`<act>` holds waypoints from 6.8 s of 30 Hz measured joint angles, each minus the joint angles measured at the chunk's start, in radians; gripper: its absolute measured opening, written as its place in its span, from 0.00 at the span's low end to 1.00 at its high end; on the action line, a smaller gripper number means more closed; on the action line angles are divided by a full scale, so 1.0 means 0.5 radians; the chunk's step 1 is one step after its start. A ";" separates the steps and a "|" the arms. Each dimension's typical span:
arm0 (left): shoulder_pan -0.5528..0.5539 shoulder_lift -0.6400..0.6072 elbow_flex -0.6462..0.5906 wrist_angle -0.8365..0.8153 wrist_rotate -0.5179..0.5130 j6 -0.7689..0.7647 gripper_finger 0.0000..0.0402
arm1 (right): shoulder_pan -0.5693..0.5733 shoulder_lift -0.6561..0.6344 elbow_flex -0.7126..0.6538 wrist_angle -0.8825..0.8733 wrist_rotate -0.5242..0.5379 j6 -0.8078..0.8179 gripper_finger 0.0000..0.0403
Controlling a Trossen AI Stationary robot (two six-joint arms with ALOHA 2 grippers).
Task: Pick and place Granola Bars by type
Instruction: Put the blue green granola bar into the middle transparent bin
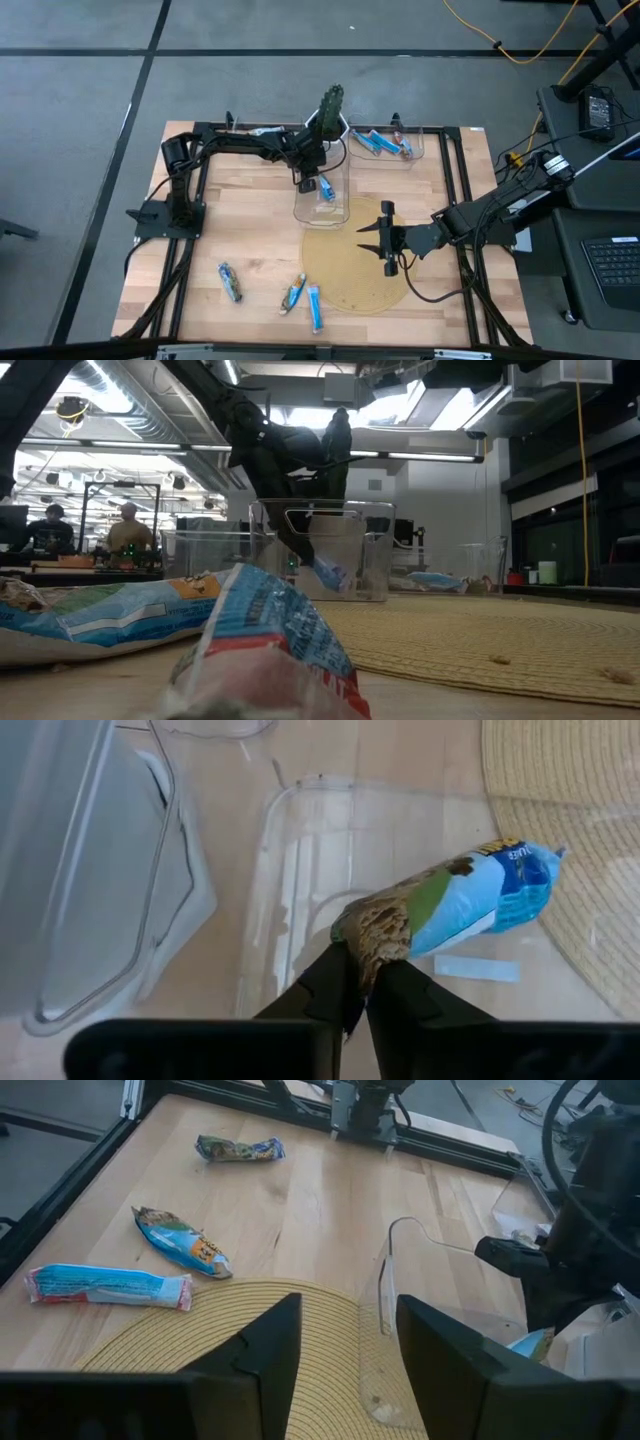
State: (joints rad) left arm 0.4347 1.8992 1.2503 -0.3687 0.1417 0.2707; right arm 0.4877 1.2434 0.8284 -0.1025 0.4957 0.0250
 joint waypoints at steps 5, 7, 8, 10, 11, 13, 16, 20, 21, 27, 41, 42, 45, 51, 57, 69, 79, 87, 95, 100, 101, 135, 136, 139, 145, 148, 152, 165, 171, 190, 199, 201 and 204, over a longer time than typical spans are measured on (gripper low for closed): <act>-0.001 0.000 0.000 0.000 0.004 0.003 0.10 | 0.000 0.000 0.000 0.000 0.000 0.000 0.42; -0.002 0.000 0.000 0.000 0.003 0.002 0.12 | 0.000 0.000 0.000 0.000 0.000 0.000 0.42; -0.002 0.000 0.000 -0.001 0.003 0.002 0.12 | 0.000 0.000 0.000 0.000 0.000 0.000 0.42; -0.002 0.000 0.000 -0.005 0.004 0.007 0.14 | 0.000 0.000 0.000 0.000 0.000 0.000 0.42; -0.005 0.000 0.000 -0.010 0.003 0.010 0.15 | 0.000 0.000 0.000 0.000 0.000 0.000 0.42; -0.015 -0.011 0.000 -0.037 0.009 0.014 0.17 | 0.000 0.000 0.000 0.000 0.000 -0.001 0.42; -0.038 -0.049 0.030 -0.125 0.016 0.045 0.20 | 0.000 0.000 0.000 0.000 0.000 -0.004 0.42; -0.075 -0.133 0.103 -0.239 0.015 0.057 0.23 | 0.000 0.000 0.000 0.000 0.000 -0.004 0.42; -0.085 -0.159 0.113 -0.262 0.013 0.062 0.24 | 0.000 0.000 0.000 0.000 0.000 -0.005 0.42; -0.135 -0.350 0.129 -0.281 -0.015 0.063 0.29 | 0.000 0.000 0.000 -0.001 0.000 -0.001 0.42; -0.200 -0.594 0.129 -0.696 0.014 0.050 0.29 | 0.000 0.000 0.000 -0.003 -0.001 0.000 0.42; -0.216 -0.616 0.129 -0.772 0.014 0.045 0.28 | 0.000 0.000 0.000 -0.004 -0.002 0.001 0.42; -0.286 -0.701 0.129 -1.009 0.016 0.024 0.27 | -0.001 0.000 0.000 -0.010 -0.002 0.011 0.42; -0.537 -0.920 0.128 -1.294 0.014 -0.089 0.26 | 0.000 0.000 0.000 -0.031 -0.002 0.054 0.42; -0.833 -1.155 0.128 -1.335 0.013 -0.237 0.27 | 0.000 0.000 0.000 -0.030 -0.001 0.100 0.42; -1.360 -1.445 0.127 -1.618 -0.128 -0.741 0.26 | 0.000 0.000 0.000 -0.038 0.000 0.095 0.42; -1.747 -1.436 -0.212 -1.585 -0.233 -1.159 0.26 | 0.000 0.000 0.000 -0.043 0.000 0.097 0.42; -2.032 -1.434 -0.668 -1.107 -0.182 -1.398 0.24 | 0.000 0.000 0.000 -0.044 0.001 0.101 0.42; -2.155 -1.432 -0.853 -0.840 -0.184 -1.731 0.31 | 0.000 0.000 0.000 -0.044 0.002 0.105 0.42; -2.210 -1.362 -0.858 -0.733 -0.206 -1.763 0.42 | 0.000 0.000 0.000 -0.044 0.002 0.107 0.42; -2.223 -1.331 -0.858 -0.700 -0.208 -1.763 0.44 | 0.000 0.000 0.000 -0.044 0.002 0.108 0.42; -2.448 -0.727 -0.748 -0.506 -0.177 -1.509 0.53 | -0.001 0.000 0.000 -0.044 0.021 0.092 0.42; -2.448 -0.727 -0.748 -0.505 -0.178 -1.509 0.52 | -0.001 0.000 0.000 -0.044 0.021 0.092 0.42; -2.448 -0.727 -0.748 -0.504 -0.177 -1.508 0.47 | -0.001 0.000 0.000 -0.044 0.021 0.095 0.42; -2.448 -0.727 -0.748 -0.482 -0.178 -1.443 0.40 | -0.001 0.001 0.000 -0.044 0.021 0.092 0.42; -2.448 -0.727 -0.748 -0.445 -0.178 -1.440 0.39 | -0.001 0.000 0.000 -0.043 0.020 0.097 0.42; -2.455 -0.727 -0.748 -0.444 -0.179 -1.440 0.39 | -0.001 0.000 0.000 -0.044 0.019 0.097 0.42; -2.476 -0.662 -0.752 -0.448 -0.234 -1.445 0.52 | -0.001 0.000 0.000 -0.043 0.018 0.098 0.42; -2.480 -0.582 -0.753 -0.428 -0.199 -1.433 0.54 | -0.001 0.001 -0.001 -0.044 0.018 0.098 0.42; -2.467 -0.608 -0.750 -0.429 -0.182 -1.369 0.08 | -0.001 0.001 0.000 -0.043 0.018 0.098 0.42; -2.394 -0.781 -0.587 -0.436 -0.241 -1.215 0.06 | -0.001 0.001 0.000 -0.043 0.018 0.098 0.42; -2.374 -0.840 -0.536 -0.435 -0.273 -1.142 0.05 | -0.001 0.001 -0.001 -0.043 0.018 0.098 0.42; -2.352 -0.942 -0.479 -0.422 -0.355 -1.054 0.03 | -0.001 0.001 -0.001 -0.044 0.018 0.098 0.42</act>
State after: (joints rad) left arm -0.7415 1.4281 1.0107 -0.5797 -0.0356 -0.2564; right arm 0.4873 1.2438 0.8280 -0.1243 0.5049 0.0738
